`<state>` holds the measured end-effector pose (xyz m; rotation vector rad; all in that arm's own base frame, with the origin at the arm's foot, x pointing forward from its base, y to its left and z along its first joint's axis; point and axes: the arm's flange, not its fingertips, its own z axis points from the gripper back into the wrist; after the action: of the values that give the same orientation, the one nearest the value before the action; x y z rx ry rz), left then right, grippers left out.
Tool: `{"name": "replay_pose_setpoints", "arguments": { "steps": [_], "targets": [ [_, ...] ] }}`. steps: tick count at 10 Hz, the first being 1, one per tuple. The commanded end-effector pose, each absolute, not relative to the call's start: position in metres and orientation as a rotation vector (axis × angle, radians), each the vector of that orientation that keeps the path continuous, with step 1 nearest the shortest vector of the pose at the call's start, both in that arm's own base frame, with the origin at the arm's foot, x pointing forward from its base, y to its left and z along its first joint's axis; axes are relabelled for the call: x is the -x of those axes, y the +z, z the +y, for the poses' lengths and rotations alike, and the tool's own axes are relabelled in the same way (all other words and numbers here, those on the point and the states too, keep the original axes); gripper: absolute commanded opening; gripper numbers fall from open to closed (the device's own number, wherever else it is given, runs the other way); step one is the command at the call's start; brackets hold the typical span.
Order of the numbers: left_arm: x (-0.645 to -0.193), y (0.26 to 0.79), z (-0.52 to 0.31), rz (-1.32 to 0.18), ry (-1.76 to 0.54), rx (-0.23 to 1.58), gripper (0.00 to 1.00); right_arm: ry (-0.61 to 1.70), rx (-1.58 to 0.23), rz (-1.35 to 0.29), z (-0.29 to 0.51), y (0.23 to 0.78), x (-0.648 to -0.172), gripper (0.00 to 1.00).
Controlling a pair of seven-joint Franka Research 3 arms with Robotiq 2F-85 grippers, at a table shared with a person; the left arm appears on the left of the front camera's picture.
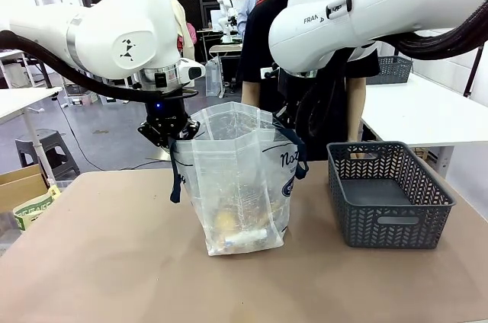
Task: Transfer purchased items from the store into the shopping bag.
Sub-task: Move the Reusable shopping bag to the right side of the table.
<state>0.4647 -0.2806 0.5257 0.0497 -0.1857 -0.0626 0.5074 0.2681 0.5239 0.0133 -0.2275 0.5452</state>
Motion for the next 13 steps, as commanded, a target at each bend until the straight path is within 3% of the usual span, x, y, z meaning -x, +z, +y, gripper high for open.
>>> {"name": "replay_pose_setpoints", "arguments": {
  "steps": [1, 8, 13],
  "targets": [
    [-0.465, 0.526, -0.280, -0.188, -0.062, -0.049, 0.00, 0.547, -0.013, -0.225, 0.269, 0.525, -0.508, 0.00],
    [-0.462, 0.531, -0.295, -0.190, -0.082, -0.048, 0.00, 0.525, -0.049, -0.215, 0.282, 0.534, -0.500, 0.00],
    [-0.467, 0.536, -0.329, -0.172, -0.221, 0.031, 0.00, 0.272, -0.101, -0.093, 0.303, 0.556, -0.513, 0.00]
  ]
}}
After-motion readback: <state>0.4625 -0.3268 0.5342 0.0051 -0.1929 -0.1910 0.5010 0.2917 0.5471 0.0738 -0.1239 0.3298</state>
